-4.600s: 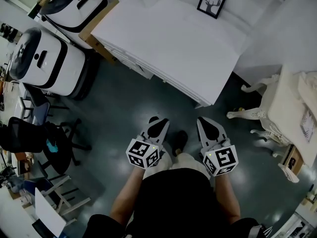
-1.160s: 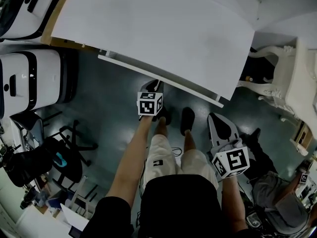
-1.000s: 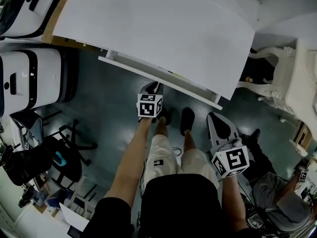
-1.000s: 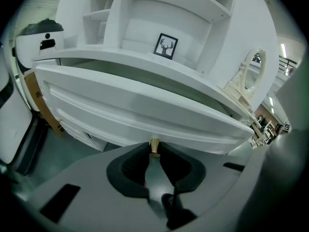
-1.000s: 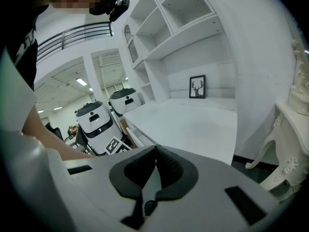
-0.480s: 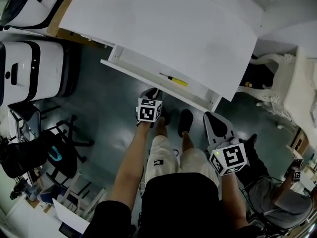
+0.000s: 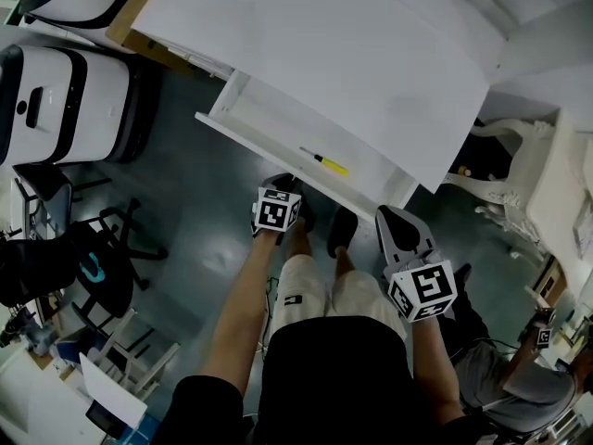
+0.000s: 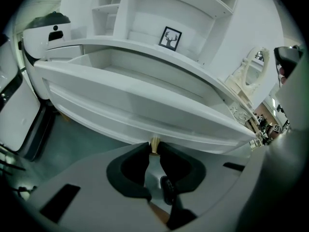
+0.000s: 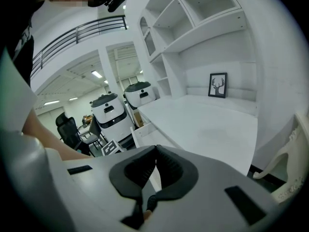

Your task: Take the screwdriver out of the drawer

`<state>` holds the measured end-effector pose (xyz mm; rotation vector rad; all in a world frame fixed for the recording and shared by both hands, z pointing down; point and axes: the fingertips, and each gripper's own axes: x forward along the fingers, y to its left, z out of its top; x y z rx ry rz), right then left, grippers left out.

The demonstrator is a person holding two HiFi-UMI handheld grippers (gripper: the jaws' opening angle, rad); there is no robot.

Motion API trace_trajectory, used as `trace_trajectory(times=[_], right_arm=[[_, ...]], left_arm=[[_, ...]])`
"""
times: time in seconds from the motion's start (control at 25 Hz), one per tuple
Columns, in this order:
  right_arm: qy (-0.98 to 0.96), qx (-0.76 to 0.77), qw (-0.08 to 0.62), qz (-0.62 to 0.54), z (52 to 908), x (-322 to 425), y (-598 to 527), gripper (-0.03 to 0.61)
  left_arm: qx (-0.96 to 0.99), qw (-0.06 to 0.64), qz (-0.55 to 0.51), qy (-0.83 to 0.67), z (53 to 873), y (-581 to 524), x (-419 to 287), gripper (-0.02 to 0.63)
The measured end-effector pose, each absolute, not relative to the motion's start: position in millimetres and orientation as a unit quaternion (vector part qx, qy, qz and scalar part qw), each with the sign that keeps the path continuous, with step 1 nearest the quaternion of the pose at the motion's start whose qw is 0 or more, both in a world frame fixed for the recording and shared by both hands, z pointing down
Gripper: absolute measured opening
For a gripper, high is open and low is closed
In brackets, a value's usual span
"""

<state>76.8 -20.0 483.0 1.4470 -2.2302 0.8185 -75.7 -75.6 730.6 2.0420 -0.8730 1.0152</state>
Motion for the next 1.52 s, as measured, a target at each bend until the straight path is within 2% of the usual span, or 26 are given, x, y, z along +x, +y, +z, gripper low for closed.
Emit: trace_trajectory(times=[0.8, 1.04, 1.4, 1.52], right_arm=[[-0.816, 0.450, 0.217, 0.290, 488, 34, -17, 0.017], [-0.826, 0.433, 0.225, 0.282, 488, 29, -13, 0.017], [-0.844, 0.400, 0.240, 0.265, 490, 17, -1, 0.018], [-0.849, 0.388, 0.249, 0.259, 496, 14, 0, 0.018]], left_arm=[[0.768, 0.345, 0.417, -0.343, 734, -26, -125, 0.084], [0.772, 0.302, 0.424, -0.365, 728, -16, -132, 0.091], [0.776, 0.289, 0.373, -0.418, 676, 4, -140, 0.091], [0.786, 0.270, 0.357, -0.426, 650, 10, -140, 0.058]])
